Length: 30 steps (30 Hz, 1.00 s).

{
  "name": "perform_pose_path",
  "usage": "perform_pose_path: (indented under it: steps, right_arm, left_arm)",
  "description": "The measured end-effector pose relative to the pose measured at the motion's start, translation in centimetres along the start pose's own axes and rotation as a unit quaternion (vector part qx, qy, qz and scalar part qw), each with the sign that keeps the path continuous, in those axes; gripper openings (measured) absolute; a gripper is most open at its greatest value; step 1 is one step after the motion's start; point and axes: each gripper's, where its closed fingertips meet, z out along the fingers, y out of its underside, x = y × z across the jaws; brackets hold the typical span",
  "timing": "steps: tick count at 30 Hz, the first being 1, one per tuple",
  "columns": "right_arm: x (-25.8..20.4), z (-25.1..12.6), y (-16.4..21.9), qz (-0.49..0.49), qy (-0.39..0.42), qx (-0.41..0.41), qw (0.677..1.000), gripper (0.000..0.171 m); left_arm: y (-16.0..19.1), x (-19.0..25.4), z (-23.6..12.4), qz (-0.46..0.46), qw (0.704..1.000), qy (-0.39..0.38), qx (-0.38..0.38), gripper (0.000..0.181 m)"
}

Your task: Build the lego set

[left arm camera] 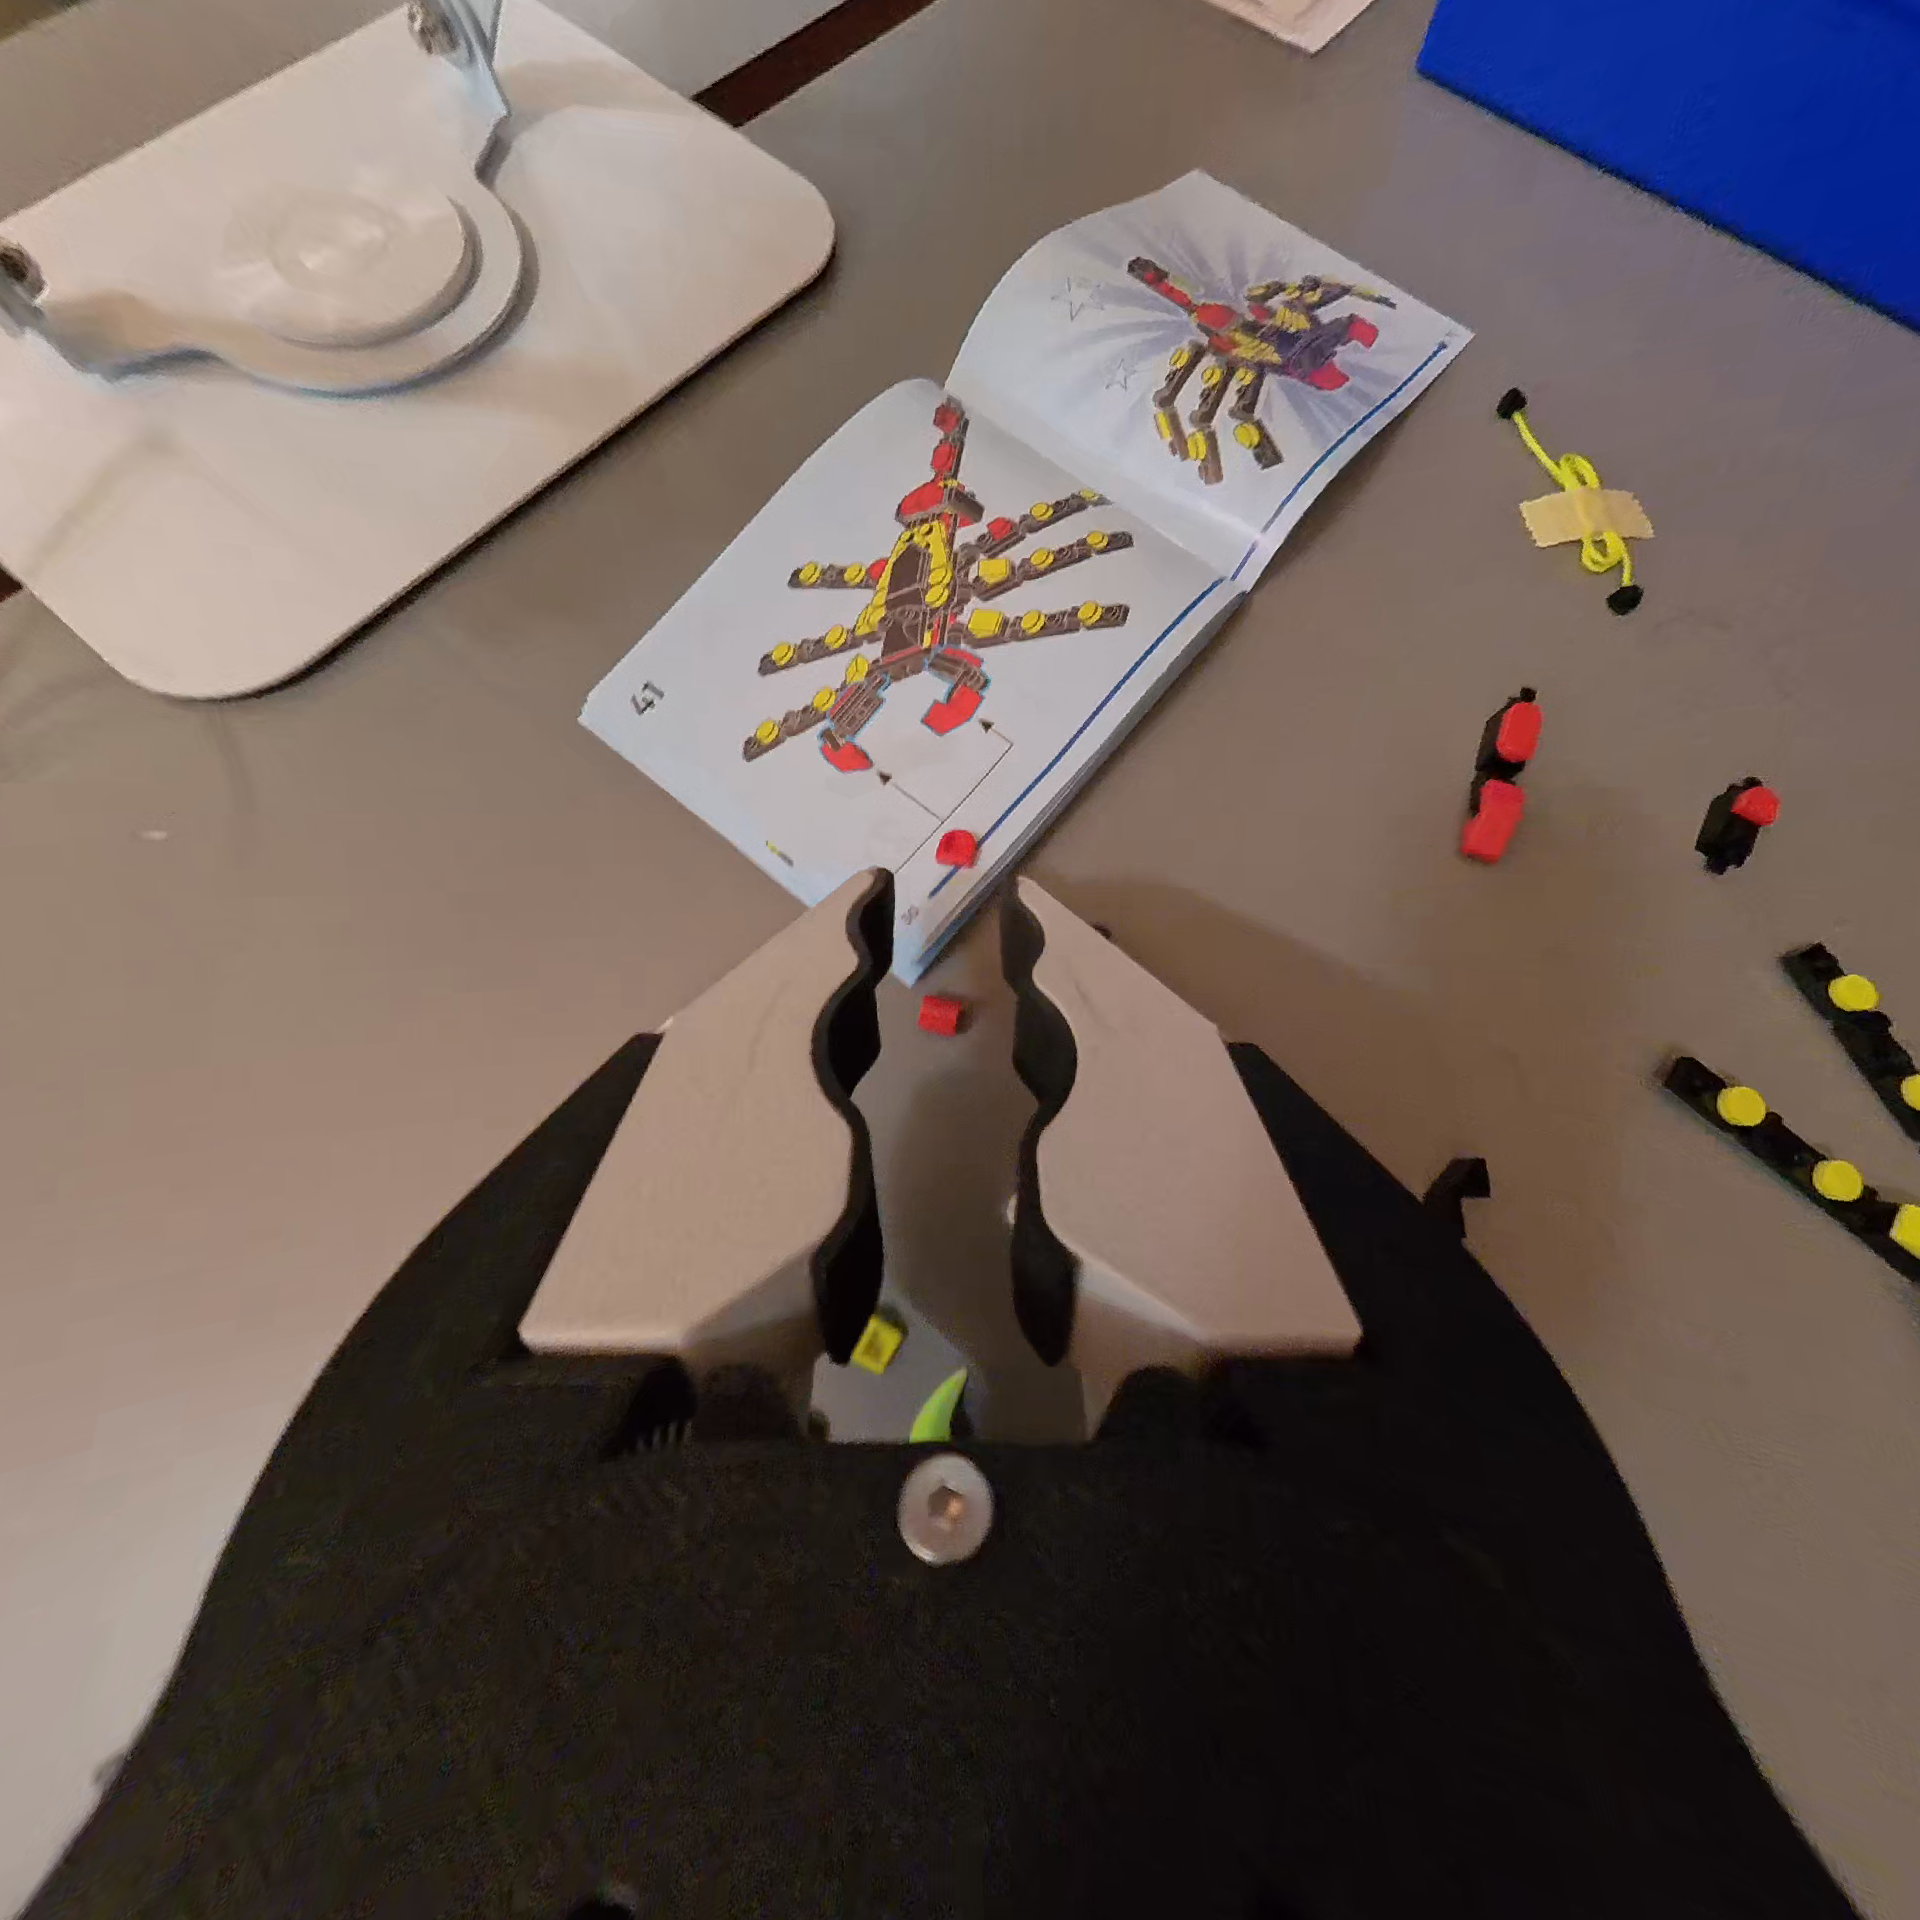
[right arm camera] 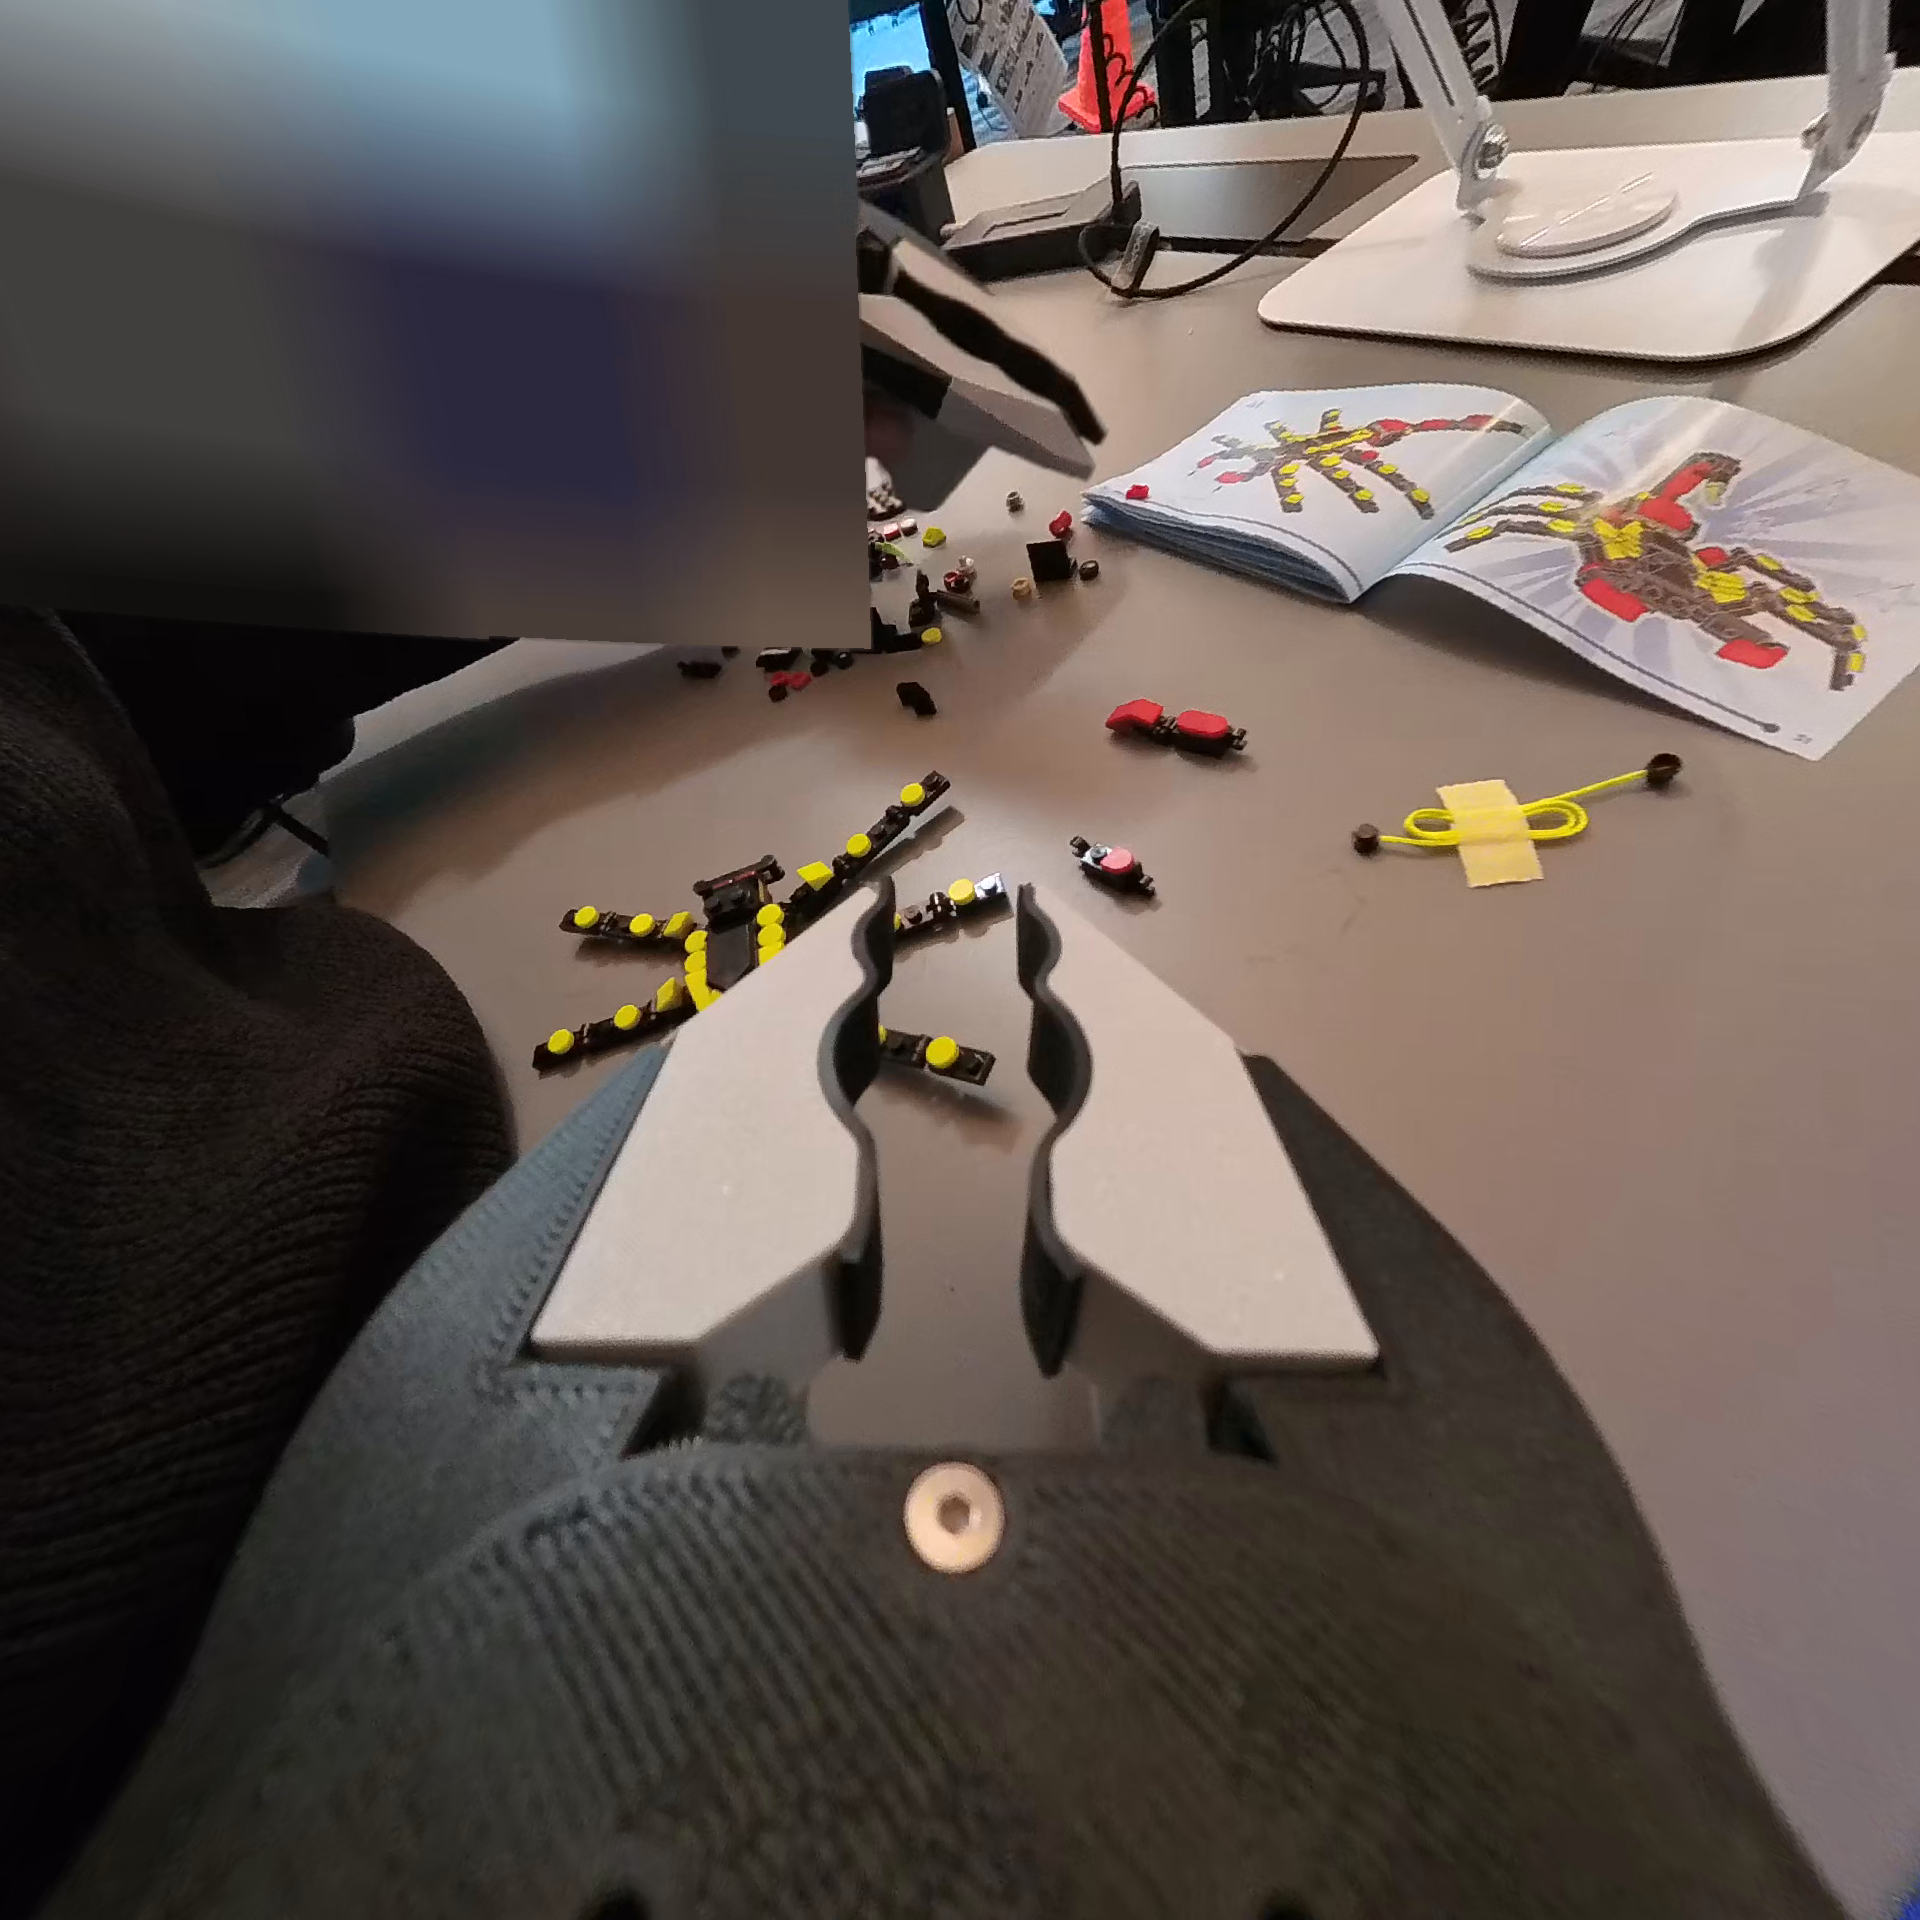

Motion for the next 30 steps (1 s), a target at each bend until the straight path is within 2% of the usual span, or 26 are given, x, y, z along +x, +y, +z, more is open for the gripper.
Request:
perform_pose_path:
  steps: [4, 8, 12, 19, 24, 27, 30]
  right_arm:
    - [-0.1, 0.0, 0.0, -0.001, -0.002, -0.001, 1.000, 0.021]
    - [0.0, -0.2, -0.1, -0.004, 0.003, 0.002, 1.000, 0.021]
    - [0.0, -0.2, -0.2, 0.001, -0.001, 0.004, 1.000, 0.021]
    - [0.0, -0.2, -0.2, 0.001, -0.001, 0.005, 1.000, 0.021]
    - [0.0, -0.1, -0.1, 0.001, -0.001, 0.002, 1.000, 0.021]
    - [0.0, -0.2, -0.1, 0.000, 0.000, 0.003, 1.000, 0.021]
    - [0.0, -0.3, -0.2, 0.001, -0.001, 0.005, 1.000, 0.021]
  left_arm:
    - [-0.1, 0.7, 1.5, 0.006, 0.999, 0.033, -0.026, 0.018]
    - [0.8, 0.4, 2.6, 0.022, 0.998, 0.011, -0.058, 0.014]
    - [0.8, 0.6, 2.6, 0.034, 0.998, 0.006, -0.057, 0.005]
    - [-0.6, 1.9, 1.7, 0.045, 0.998, 0.013, -0.034, 0.005]
    - [-1.0, 6.3, 1.3, 0.040, 0.995, 0.085, -0.030, 0.005]
    - [0.4, 9.4, 1.5, 0.044, 0.987, 0.136, -0.069, 0.005]
    - [2.2, 10.2, 2.0, 0.064, 0.981, 0.140, -0.119, 0.006]
